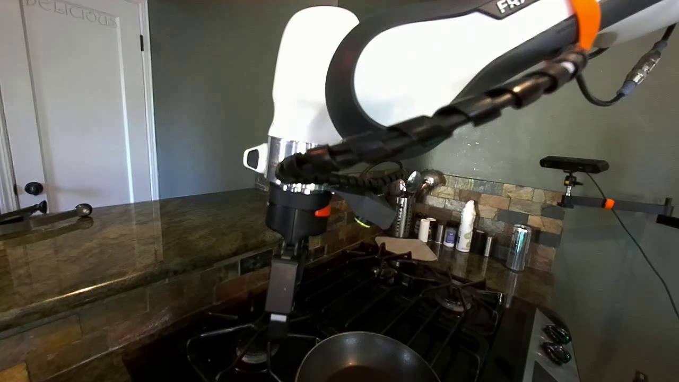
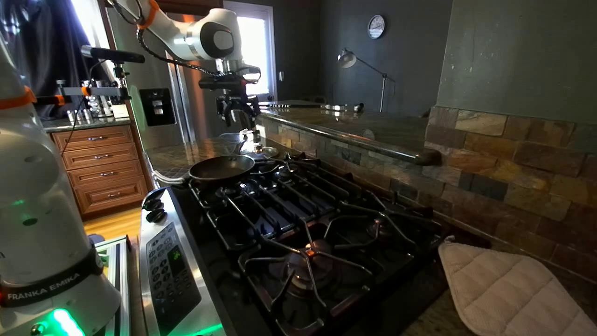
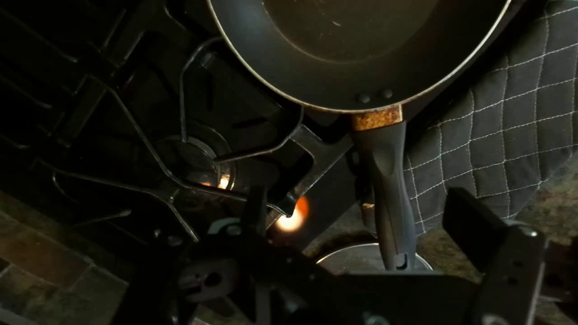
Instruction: Move the frying pan slightly forward
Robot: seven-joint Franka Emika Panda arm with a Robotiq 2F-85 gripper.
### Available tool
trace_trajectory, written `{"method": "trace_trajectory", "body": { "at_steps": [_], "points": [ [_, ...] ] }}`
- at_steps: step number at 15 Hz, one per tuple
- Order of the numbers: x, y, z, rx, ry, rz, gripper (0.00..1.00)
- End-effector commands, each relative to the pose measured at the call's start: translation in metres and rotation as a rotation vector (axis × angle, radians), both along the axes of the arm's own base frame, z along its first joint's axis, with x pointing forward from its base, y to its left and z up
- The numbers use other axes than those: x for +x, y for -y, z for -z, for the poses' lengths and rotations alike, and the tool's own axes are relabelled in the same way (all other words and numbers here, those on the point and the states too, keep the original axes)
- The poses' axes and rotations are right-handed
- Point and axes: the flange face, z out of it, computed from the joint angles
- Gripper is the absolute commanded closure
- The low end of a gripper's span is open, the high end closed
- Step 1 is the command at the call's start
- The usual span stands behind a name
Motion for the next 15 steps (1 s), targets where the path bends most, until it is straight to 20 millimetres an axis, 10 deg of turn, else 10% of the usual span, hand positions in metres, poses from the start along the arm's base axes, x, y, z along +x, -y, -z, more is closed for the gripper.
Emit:
{"method": "trace_trajectory", "body": {
  "at_steps": [1,15],
  "points": [
    [-0.003,-0.025,0.015,-0.016,0.035,-0.093,0.00],
    [0.012,-0.042,0.076,0.077,-0.044,-0.212,0.00]
  ]
}}
